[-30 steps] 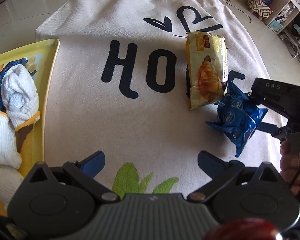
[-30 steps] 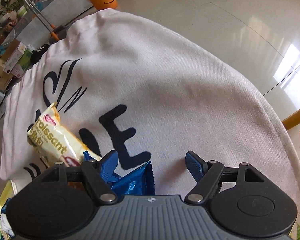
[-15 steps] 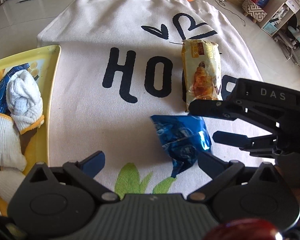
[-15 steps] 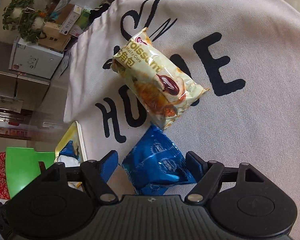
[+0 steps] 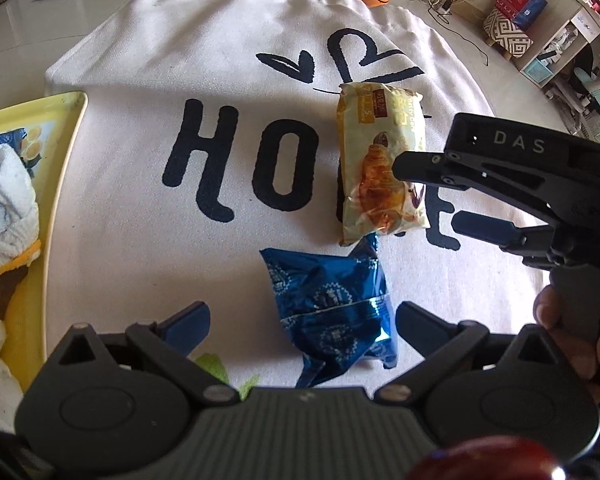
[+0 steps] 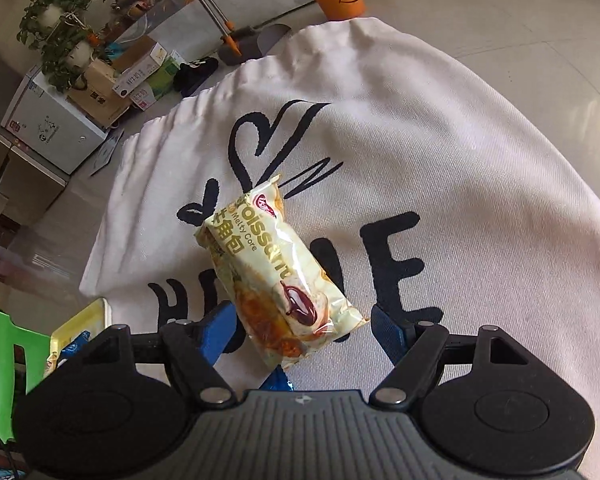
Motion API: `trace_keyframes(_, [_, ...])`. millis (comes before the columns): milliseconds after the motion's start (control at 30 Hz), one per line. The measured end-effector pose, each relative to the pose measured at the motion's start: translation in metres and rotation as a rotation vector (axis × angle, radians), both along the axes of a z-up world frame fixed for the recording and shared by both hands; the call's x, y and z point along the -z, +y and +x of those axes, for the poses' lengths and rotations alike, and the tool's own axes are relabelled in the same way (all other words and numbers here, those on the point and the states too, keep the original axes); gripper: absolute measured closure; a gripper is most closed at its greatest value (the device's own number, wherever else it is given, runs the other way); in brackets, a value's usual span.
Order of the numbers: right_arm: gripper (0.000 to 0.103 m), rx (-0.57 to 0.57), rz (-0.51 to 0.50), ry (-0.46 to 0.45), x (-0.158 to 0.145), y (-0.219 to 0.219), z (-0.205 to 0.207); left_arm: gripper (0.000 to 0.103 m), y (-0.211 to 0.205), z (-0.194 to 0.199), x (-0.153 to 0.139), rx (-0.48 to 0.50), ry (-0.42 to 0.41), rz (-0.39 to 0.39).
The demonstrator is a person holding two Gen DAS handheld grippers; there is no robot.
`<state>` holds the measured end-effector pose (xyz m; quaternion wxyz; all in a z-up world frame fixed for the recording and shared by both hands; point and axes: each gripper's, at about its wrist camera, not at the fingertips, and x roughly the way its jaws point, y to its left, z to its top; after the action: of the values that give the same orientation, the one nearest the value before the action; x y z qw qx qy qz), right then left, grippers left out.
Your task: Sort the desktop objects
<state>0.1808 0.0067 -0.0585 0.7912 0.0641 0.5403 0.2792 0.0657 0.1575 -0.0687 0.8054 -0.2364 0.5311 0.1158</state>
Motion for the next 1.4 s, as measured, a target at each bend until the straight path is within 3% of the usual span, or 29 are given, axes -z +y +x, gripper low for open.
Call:
trace_keyframes(367, [0.028, -0.111, -0.028, -0.061, 0.006, 0.017, 0.007, 0.001, -0.003, 0.012, 0.025, -0.034, 0.042, -0.011])
trace_keyframes(667, [0.028, -0.137, -0.068, -0.071, 0.016, 0.033, 0.004, 0.001, 0.006, 0.003, 0.027, -0.057, 0.129, 0.125])
trace_keyframes(900, [0.028, -0.144, -0.089, -0.101, 0.018, 0.043, -0.003, 0.001, 0.022, -0.003, 0.027, -0.116, 0.117, 0.112])
trace_keyframes(1067, [0.033, -0.124, -0.092, -0.116, 0.018, 0.043, -0.007, 0.001, 0.019, -0.003, 0.031, -0.094, 0.127, 0.139])
trace_keyframes(1267, [0.037, -0.054, -0.16, -0.059, 0.01, 0.029, -0.01, 0.001, 0.029, -0.009, 0.03, -0.134, 0.13, 0.135])
trace_keyframes(1400, [0.037, 0.01, -0.147, 0.041, 0.006, 0.002, -0.019, 0.001, 0.035, -0.013, 0.031, -0.146, 0.148, 0.11])
